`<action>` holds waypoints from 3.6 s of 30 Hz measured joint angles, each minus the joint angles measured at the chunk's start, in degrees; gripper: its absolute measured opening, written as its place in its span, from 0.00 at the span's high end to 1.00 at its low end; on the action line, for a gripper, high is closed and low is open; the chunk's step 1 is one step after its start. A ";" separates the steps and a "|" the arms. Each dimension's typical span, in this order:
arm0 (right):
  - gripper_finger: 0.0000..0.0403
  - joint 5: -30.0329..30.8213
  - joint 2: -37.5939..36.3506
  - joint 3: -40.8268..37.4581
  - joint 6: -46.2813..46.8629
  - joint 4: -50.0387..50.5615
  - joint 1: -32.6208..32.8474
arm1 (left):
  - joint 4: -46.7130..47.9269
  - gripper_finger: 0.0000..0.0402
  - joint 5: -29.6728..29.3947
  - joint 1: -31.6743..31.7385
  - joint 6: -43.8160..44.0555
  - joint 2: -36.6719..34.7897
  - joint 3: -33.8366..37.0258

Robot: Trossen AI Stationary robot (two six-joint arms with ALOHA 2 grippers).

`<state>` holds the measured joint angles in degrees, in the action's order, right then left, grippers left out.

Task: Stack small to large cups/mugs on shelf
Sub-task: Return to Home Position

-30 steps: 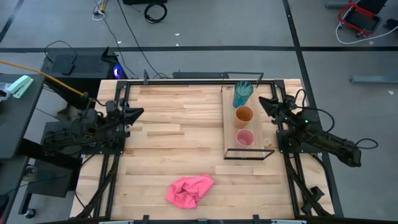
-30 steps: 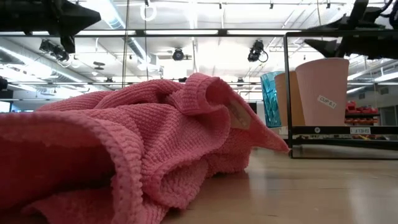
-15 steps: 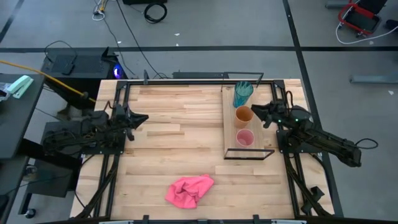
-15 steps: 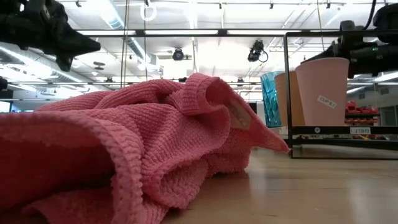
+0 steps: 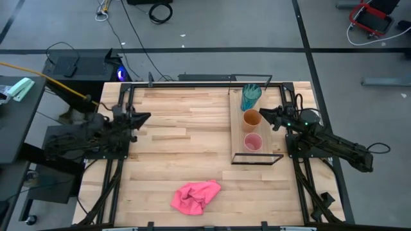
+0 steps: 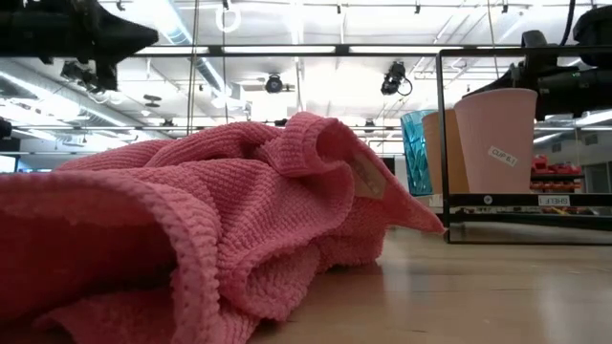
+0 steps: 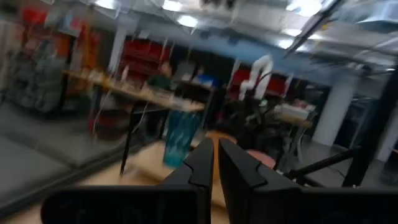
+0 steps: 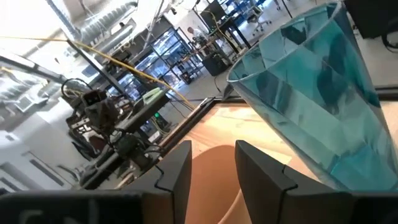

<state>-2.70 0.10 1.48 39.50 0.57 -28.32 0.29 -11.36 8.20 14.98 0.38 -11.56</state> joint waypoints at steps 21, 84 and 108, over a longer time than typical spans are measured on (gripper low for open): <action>0.68 17.16 0.08 0.07 -14.23 -1.00 -1.84 | -6.45 0.91 2.04 -0.02 -1.15 0.37 7.46; 0.68 15.69 10.01 0.09 -25.99 -0.96 -20.31 | 7.31 0.90 1.98 -0.04 -8.15 0.35 7.46; 0.68 15.69 9.99 0.09 -25.98 -0.96 -20.31 | 7.29 0.91 1.99 -0.03 -8.14 0.35 7.46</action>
<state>12.99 10.09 1.56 13.52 -0.38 -48.62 7.57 -9.37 8.17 6.84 0.73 -4.10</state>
